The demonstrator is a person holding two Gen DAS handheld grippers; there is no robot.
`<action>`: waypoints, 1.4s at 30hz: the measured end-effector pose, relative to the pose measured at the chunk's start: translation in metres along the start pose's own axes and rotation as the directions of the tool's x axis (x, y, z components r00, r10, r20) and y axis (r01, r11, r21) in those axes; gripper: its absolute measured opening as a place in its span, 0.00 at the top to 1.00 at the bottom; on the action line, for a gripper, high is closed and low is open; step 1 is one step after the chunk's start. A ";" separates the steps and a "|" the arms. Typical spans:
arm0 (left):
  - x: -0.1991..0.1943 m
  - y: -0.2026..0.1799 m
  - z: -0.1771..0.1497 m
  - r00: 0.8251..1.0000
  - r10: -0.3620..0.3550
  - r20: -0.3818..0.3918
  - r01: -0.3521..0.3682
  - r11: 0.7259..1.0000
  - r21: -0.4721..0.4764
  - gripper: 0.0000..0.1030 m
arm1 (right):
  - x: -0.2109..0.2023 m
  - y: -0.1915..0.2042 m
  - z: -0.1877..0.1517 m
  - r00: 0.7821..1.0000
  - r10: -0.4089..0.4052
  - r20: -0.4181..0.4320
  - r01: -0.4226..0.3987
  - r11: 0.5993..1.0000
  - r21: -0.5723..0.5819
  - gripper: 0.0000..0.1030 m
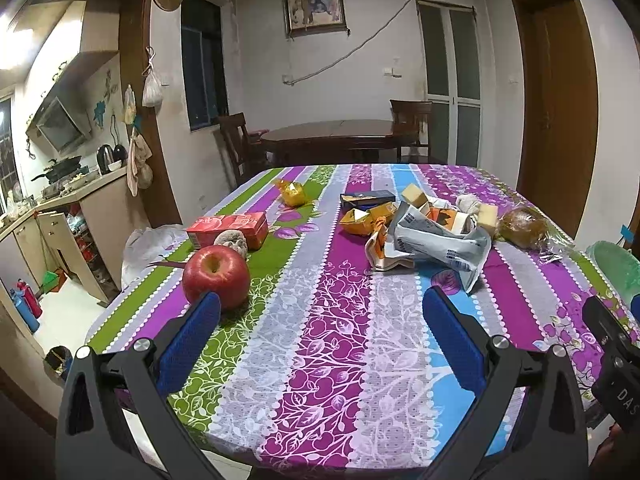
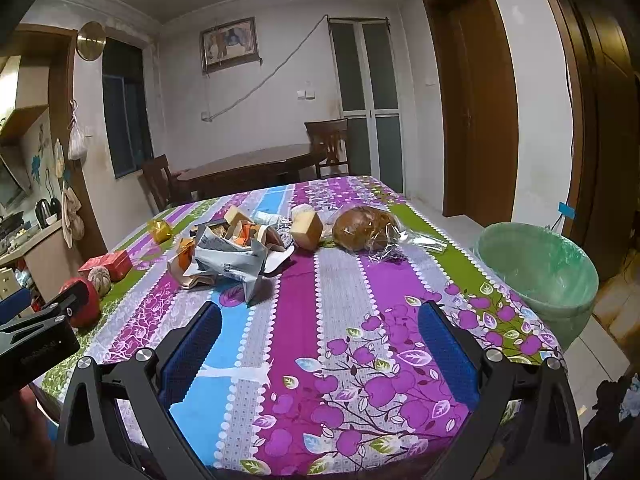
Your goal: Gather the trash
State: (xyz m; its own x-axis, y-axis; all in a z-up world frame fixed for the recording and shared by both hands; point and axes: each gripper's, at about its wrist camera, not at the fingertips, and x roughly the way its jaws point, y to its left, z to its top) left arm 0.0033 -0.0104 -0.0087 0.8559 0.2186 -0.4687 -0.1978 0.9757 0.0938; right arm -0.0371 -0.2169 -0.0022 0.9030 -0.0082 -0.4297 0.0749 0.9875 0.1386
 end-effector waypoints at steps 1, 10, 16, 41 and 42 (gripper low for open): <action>0.000 0.000 0.000 1.000 0.002 0.000 -0.002 1.000 0.001 0.05 | 0.000 0.000 0.000 1.000 0.000 0.000 0.000 1.000 0.002 0.05; 0.003 0.000 0.000 1.000 0.014 -0.006 -0.014 1.000 0.009 0.05 | 0.004 -0.002 -0.003 1.000 0.000 -0.017 0.000 1.000 0.011 0.05; 0.003 0.000 0.000 1.000 0.015 -0.008 -0.015 1.000 0.009 0.05 | 0.007 -0.002 -0.003 1.000 0.001 -0.031 -0.001 1.000 0.011 0.05; 0.008 0.002 -0.004 1.000 0.016 -0.016 -0.016 1.000 0.003 0.05 | 0.012 -0.005 -0.003 0.999 -0.004 -0.049 0.005 1.000 0.021 0.05; 0.008 0.003 -0.005 1.000 0.015 -0.020 -0.015 1.000 0.003 0.05 | 0.013 -0.004 -0.003 0.999 -0.004 -0.050 0.006 1.000 0.021 0.05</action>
State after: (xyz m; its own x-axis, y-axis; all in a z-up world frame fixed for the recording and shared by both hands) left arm 0.0077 -0.0062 -0.0166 0.8432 0.2332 -0.4844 -0.2093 0.9723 0.1036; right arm -0.0275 -0.2209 -0.0114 0.8804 -0.0048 -0.4743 0.0889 0.9839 0.1550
